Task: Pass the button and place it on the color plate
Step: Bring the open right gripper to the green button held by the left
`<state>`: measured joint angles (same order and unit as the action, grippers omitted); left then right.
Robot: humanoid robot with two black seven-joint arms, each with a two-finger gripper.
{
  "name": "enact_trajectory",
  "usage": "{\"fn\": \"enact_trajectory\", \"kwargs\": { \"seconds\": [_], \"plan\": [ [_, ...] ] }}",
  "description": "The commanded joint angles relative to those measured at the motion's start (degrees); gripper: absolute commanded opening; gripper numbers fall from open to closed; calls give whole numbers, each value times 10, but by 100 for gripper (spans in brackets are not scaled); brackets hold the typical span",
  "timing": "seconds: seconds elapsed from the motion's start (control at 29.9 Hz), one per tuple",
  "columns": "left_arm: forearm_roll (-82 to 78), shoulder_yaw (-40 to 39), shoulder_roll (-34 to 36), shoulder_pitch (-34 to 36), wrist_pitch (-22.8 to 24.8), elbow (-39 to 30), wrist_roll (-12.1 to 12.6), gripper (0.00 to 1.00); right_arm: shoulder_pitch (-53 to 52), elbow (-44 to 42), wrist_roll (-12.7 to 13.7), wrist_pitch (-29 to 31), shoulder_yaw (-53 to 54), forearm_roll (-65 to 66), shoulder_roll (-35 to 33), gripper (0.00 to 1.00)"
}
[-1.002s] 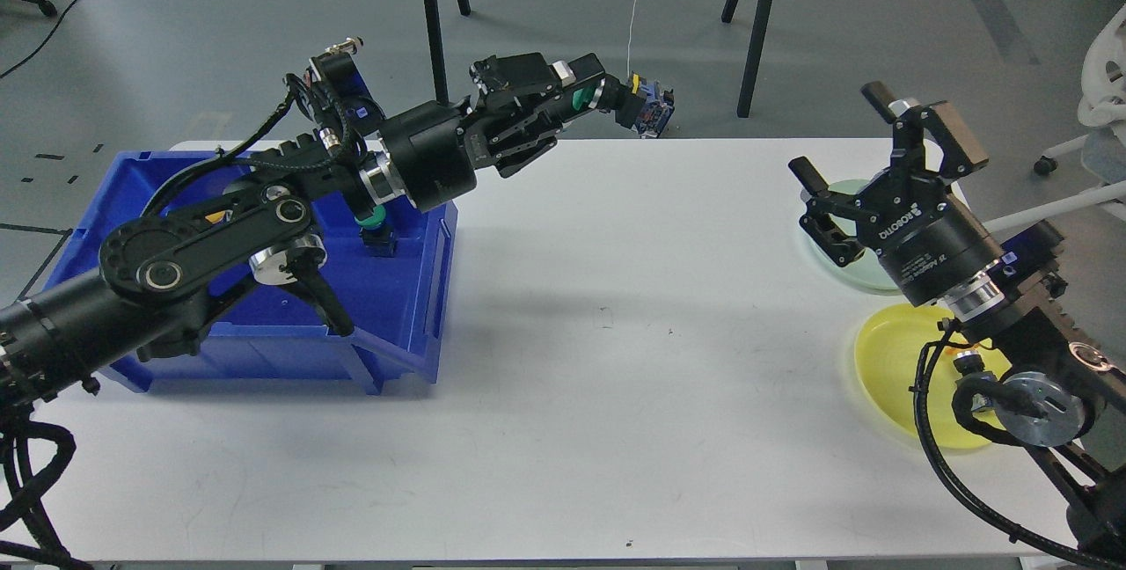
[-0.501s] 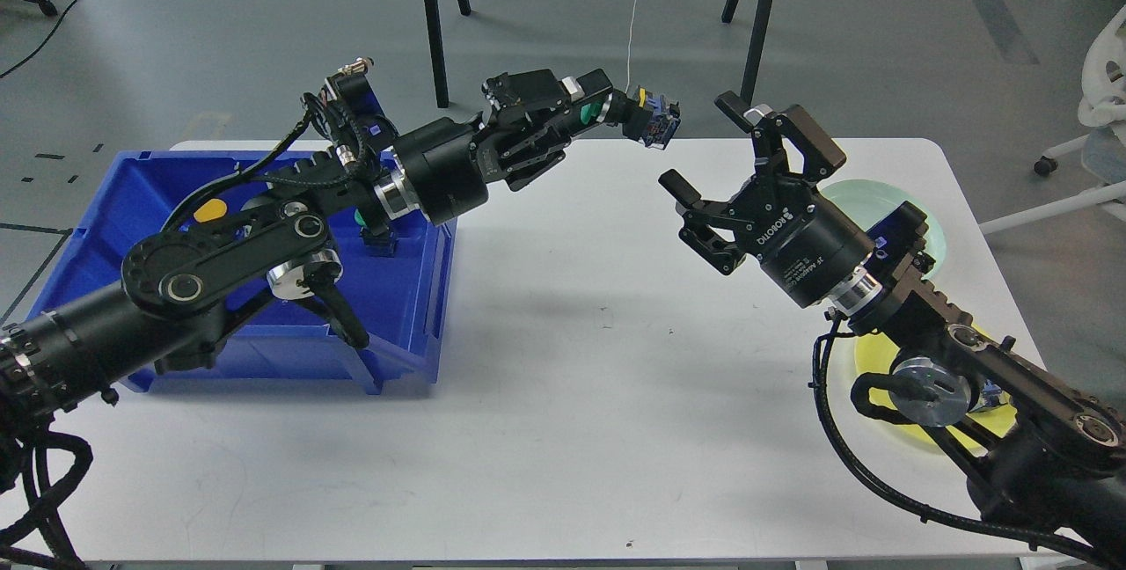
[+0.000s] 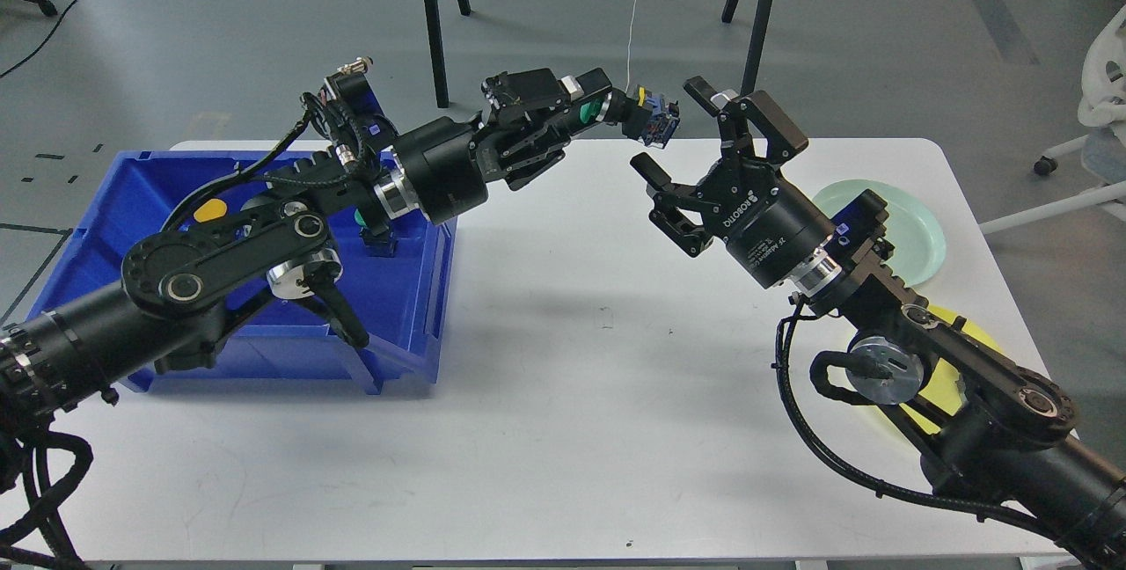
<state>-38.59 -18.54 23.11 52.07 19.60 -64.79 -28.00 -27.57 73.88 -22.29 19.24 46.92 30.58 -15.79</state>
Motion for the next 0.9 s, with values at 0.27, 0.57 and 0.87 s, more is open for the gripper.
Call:
{"fn": "enact_trajectory", "kwargs": {
  "seconds": [0.27, 0.57, 0.87],
  "plan": [
    [0, 0, 0, -2, 1, 5, 0, 28, -5, -8, 0, -1, -1, 0, 10, 80],
    [1, 0, -1, -3, 1, 8, 0, 28, -5, -7, -9, 0, -1, 0, 10, 63],
    [1, 0, -1, -3, 1, 8, 0, 29, -9, -7, -24, 0, -2, 1, 10, 31]
  ]
}}
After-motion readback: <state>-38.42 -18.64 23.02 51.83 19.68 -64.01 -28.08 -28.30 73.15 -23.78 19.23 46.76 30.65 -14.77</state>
